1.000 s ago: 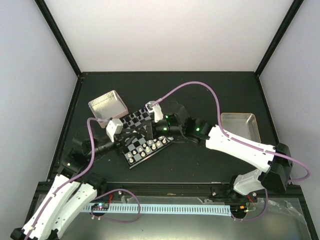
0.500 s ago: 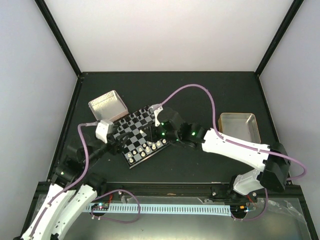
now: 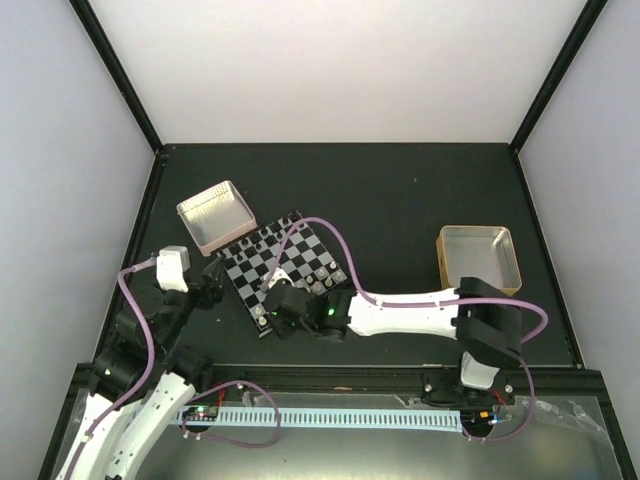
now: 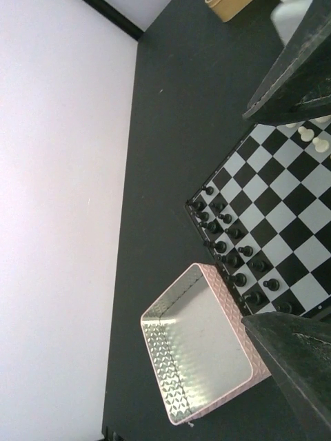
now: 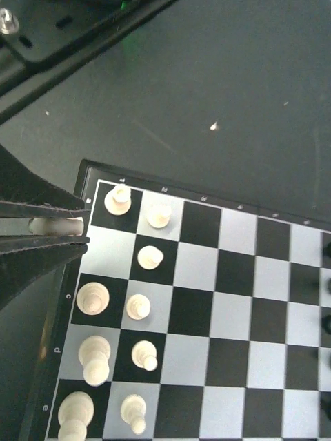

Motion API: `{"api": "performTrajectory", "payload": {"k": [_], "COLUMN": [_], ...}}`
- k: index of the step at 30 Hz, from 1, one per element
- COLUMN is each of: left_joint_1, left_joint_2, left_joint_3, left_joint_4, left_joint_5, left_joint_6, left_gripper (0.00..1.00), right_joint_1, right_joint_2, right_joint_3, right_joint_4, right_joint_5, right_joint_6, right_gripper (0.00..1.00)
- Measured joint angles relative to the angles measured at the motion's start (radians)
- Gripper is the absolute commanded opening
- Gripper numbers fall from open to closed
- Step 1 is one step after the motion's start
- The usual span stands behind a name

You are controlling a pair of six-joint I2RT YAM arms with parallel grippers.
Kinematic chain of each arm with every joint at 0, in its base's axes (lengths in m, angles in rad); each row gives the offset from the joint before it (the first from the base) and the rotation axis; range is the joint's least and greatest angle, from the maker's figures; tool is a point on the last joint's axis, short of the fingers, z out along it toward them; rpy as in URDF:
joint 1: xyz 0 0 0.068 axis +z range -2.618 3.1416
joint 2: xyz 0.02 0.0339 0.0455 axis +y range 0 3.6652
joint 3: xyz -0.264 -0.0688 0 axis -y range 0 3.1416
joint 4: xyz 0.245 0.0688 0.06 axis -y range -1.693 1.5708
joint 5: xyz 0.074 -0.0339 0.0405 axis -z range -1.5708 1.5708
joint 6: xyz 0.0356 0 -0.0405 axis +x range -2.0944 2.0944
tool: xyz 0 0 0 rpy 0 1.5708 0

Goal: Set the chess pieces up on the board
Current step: Place the chess piece on the chessboard.

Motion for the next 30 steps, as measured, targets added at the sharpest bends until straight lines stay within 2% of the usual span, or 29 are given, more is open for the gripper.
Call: {"api": "performTrajectory", "payload": {"k": [10, 25, 30], "left_joint_1": [0.000, 0.000, 0.000], "left_joint_2": [0.003, 0.005, 0.005], "left_joint_3": [0.000, 0.000, 0.000], "left_joint_4": [-0.017, -0.020, -0.021], "left_joint_5": [-0.040, -0.047, -0.048], "left_joint_6": [-0.010, -0.011, -0.011], "left_gripper": [0.77, 0.77, 0.77], "right_joint_1": [0.012, 0.012, 0.012], "right_joint_2": [0.138, 0.232, 0.237], "right_joint_3": [0.002, 0.045, 0.047], "right_joint_4": [0.027, 0.061, 0.062], "right_joint_5": [0.037, 0.069, 0.095], "right_joint_6": [-0.003, -0.003, 0.002], "right_gripper": [0.01, 0.02, 0.07]}}
